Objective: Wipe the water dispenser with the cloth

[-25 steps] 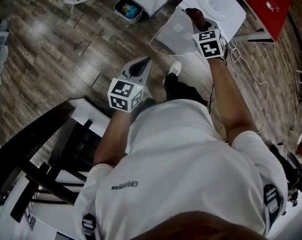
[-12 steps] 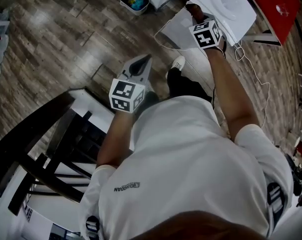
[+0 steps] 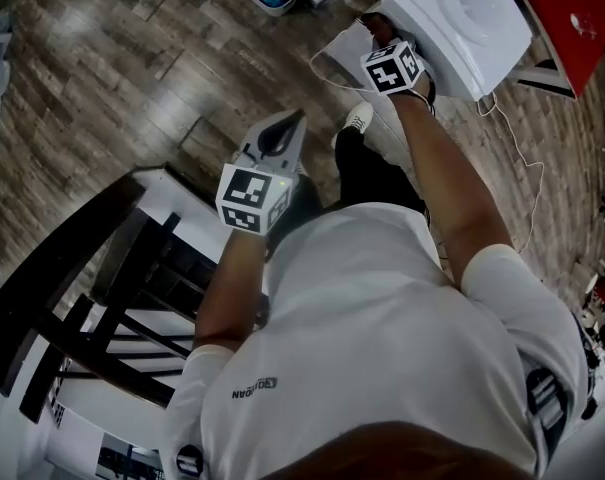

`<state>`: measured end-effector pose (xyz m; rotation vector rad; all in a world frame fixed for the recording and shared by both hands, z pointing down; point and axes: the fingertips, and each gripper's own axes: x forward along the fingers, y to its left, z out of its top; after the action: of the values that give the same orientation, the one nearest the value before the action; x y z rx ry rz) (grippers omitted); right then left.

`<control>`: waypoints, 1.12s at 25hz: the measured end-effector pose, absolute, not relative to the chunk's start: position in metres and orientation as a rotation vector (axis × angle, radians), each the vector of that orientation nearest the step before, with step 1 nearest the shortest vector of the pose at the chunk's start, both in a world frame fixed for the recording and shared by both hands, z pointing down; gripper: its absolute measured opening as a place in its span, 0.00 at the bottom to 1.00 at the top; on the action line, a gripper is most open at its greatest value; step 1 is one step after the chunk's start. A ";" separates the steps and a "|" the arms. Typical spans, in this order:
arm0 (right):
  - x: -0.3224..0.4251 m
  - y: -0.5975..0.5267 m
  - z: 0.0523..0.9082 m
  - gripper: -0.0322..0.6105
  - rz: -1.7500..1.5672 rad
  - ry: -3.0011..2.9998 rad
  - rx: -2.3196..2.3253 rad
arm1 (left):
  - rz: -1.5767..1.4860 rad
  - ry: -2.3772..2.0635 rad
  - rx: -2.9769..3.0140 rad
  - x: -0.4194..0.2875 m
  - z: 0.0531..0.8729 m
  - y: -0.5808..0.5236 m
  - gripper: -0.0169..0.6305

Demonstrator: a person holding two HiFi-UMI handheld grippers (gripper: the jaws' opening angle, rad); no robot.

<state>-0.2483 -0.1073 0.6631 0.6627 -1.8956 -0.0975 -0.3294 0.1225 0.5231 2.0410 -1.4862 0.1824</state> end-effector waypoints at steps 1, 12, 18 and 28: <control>-0.250 -0.107 0.673 0.13 -0.097 -1.890 0.656 | 0.180 -1.488 2.036 -0.330 0.524 0.119 0.01; -0.254 -0.107 0.783 0.13 -0.008 -1.823 0.587 | 0.213 -1.449 1.971 -0.320 0.549 0.110 0.01; -0.258 -0.108 0.836 0.13 0.011 -1.777 0.526 | 0.238 -1.413 1.939 -0.311 0.568 0.109 0.01; -0.261 -0.101 0.894 0.13 0.062 -1.717 0.459 | 0.266 -1.410 1.897 -0.308 0.581 0.119 0.01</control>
<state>-0.2607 -0.1014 0.8942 0.4594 -1.7170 0.0624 -0.3082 0.1187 0.5807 1.8965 -1.4103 0.2664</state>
